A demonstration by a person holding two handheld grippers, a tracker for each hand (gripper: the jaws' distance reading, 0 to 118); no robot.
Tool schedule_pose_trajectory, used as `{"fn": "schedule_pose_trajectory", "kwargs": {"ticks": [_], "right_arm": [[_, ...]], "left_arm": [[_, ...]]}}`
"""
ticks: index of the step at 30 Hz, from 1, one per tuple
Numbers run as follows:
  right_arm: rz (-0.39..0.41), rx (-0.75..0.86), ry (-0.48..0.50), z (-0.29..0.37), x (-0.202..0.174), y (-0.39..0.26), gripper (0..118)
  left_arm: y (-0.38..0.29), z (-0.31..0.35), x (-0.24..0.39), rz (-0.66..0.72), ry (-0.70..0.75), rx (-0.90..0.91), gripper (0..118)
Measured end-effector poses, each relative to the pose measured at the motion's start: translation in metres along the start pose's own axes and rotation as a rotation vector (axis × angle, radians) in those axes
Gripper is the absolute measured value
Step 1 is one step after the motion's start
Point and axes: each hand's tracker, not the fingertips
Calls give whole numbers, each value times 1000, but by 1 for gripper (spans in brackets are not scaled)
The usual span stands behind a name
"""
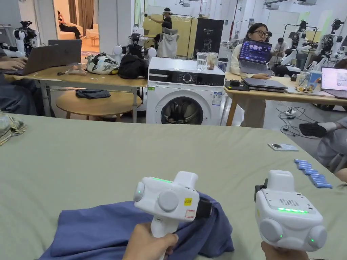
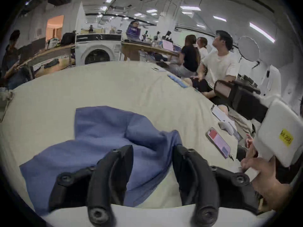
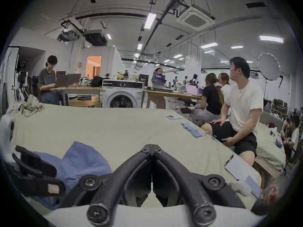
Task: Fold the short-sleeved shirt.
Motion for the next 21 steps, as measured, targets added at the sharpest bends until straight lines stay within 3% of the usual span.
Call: {"fn": "schedule_pose_trajectory", "kwargs": {"ticks": [7, 8, 9, 10, 21], "right_arm": [[-20, 18, 87, -5, -32, 5, 0], [-25, 21, 99, -4, -37, 7, 0], [-27, 26, 111, 0, -43, 9, 0], [-27, 29, 117, 5, -49, 11, 0], [-9, 2, 206, 5, -89, 13, 0]], "left_arm": [[-11, 78, -39, 28, 109, 182, 43], [-15, 87, -45, 26, 149, 190, 31], [-19, 95, -51, 24, 195, 194, 0], [-24, 104, -55, 31, 266, 212, 0], [-45, 173, -180, 250, 479, 126, 0]]}}
